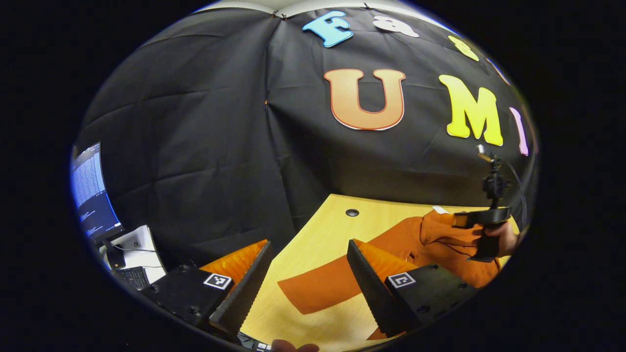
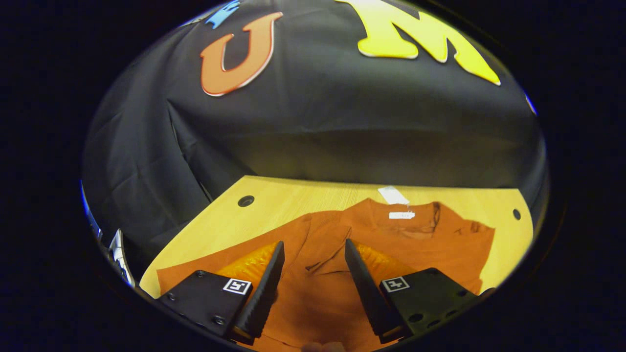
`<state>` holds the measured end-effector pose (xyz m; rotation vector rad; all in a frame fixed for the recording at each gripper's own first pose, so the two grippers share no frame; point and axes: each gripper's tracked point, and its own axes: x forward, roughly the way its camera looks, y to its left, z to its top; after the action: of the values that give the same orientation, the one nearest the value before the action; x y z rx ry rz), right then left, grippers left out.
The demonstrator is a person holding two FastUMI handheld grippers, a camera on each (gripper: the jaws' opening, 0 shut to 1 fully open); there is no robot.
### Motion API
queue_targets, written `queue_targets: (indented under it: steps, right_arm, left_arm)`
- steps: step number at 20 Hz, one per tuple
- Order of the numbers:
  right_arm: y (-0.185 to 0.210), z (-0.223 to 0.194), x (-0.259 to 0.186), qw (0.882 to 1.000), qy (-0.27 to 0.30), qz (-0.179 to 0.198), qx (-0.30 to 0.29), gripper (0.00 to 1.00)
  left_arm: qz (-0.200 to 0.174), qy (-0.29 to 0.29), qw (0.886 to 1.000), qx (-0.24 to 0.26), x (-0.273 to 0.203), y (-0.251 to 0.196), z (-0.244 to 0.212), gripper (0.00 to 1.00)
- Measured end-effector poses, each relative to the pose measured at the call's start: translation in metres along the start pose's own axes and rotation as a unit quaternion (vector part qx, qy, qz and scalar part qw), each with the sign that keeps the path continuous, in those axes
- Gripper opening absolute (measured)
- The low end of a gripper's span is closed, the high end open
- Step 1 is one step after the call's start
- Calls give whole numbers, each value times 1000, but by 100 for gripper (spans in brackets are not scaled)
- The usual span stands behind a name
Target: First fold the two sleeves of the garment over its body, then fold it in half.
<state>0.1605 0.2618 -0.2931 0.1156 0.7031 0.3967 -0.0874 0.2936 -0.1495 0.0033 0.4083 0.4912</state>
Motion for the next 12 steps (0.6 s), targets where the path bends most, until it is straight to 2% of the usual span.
queue_targets:
  steps: [1,5,8,12]
  right_arm:
    - [2,10,-21,1000,-14,5,-8,81]
    - [-2,52,-102,997,-76,16,-26,81]
    - [-21,85,-161,990,-137,12,-36,80]
    - [-76,92,-228,983,-165,-32,-69,83]
  left_arm:
    - [5,8,1000,-3,4,2,-10,99]
    - [15,43,998,-49,22,8,-51,100]
    - [31,82,992,-90,39,17,-92,100]
    - [42,124,985,-111,57,23,-138,100]
